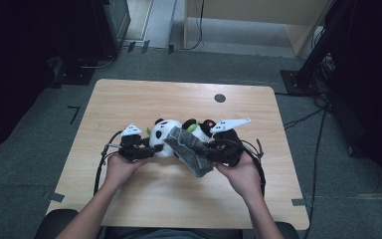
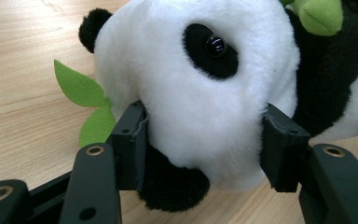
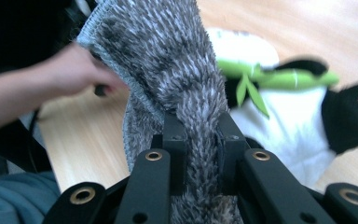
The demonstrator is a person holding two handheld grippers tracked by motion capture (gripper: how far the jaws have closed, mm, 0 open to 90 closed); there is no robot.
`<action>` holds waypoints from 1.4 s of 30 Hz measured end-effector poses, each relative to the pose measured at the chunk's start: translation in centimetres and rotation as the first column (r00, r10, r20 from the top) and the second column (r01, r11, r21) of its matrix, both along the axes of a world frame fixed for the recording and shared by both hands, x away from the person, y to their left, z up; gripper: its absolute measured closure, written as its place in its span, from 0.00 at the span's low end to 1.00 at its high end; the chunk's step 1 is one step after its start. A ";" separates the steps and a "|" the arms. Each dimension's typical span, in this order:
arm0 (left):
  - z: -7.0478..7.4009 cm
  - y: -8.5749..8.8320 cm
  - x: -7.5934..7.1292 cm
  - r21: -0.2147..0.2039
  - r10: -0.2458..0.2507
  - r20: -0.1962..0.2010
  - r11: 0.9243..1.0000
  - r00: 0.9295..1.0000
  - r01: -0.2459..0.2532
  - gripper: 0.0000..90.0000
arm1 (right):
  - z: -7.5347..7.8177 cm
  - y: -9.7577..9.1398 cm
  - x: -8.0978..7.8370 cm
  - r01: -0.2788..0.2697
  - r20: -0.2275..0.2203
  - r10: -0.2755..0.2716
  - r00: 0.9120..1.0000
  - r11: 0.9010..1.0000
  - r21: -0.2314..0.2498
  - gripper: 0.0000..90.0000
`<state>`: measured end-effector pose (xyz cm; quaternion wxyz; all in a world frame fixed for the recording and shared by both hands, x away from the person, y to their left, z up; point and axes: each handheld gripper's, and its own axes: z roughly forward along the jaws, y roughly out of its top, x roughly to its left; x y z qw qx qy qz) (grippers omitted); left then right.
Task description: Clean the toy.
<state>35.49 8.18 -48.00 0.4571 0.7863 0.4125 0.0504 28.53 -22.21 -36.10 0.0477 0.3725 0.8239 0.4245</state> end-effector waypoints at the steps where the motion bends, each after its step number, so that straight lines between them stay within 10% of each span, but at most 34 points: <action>1: 0.0 0.0 0.0 0.001 -0.001 -0.003 1.000 1.000 0.001 0.48 | -0.6 0.0 0.3 0.006 -0.009 -0.006 1.000 1.000 -0.017 0.88; 15: 0.5 0.0 0.5 0.021 -0.047 -0.054 0.999 0.997 0.048 0.48 | -3.5 -3.5 2.5 0.099 -0.084 -0.096 0.992 0.995 0.033 0.88; 22: 0.8 -0.2 0.2 0.032 -0.032 -0.064 0.999 0.997 0.034 0.49 | -2.4 -4.1 2.2 0.167 -0.007 -0.168 0.986 0.985 -0.049 0.89; 30: 1.0 -0.4 -0.1 0.037 -0.016 -0.068 0.999 0.998 0.019 0.50 | 1.5 1.3 0.2 0.032 0.125 -0.032 0.992 0.999 0.010 0.89; 42: 0.9 -0.5 -0.4 0.042 -0.009 -0.066 0.999 0.998 0.012 0.50 | -6.2 9.1 3.7 0.051 0.081 -0.037 0.996 0.982 -0.181 0.89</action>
